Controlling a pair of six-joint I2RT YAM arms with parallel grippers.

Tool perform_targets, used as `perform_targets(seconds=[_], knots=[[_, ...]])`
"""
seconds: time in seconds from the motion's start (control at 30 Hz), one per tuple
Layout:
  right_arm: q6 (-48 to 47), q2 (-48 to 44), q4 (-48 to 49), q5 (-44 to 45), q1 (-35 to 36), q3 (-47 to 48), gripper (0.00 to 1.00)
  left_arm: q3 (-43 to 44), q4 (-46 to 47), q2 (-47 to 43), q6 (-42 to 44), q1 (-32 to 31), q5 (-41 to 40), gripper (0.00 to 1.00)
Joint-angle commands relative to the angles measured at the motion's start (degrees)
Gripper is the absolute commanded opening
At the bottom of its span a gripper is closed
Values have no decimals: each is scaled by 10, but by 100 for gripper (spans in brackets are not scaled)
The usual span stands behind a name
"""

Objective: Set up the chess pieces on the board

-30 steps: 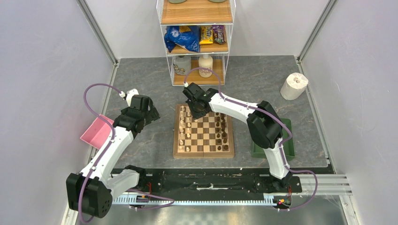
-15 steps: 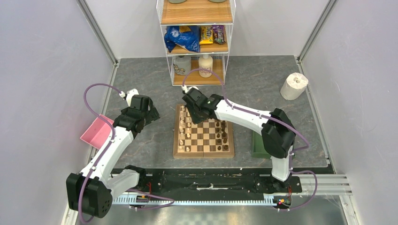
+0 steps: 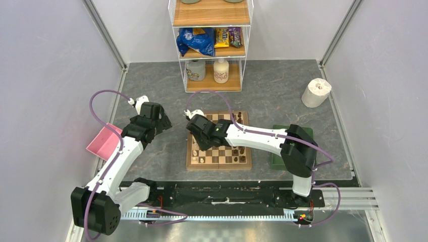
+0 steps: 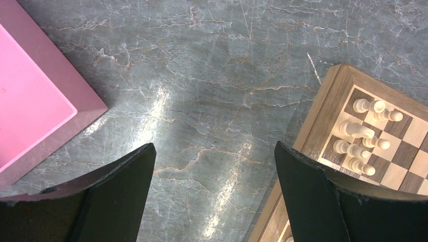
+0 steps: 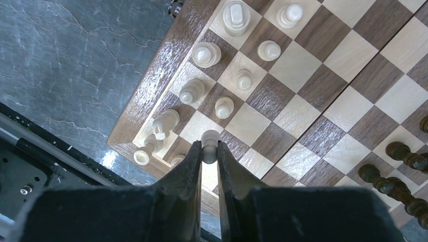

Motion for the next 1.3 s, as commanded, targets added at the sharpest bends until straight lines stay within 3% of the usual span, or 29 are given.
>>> perform_targets(seconds=[0.0,1.27], knots=[[11,3,22,9,10,-1,17,-3,18,-11,-15,5,-2,95],[11,51,11,-31,14,16,20,-5,18,-5,-15,5,-5,95]])
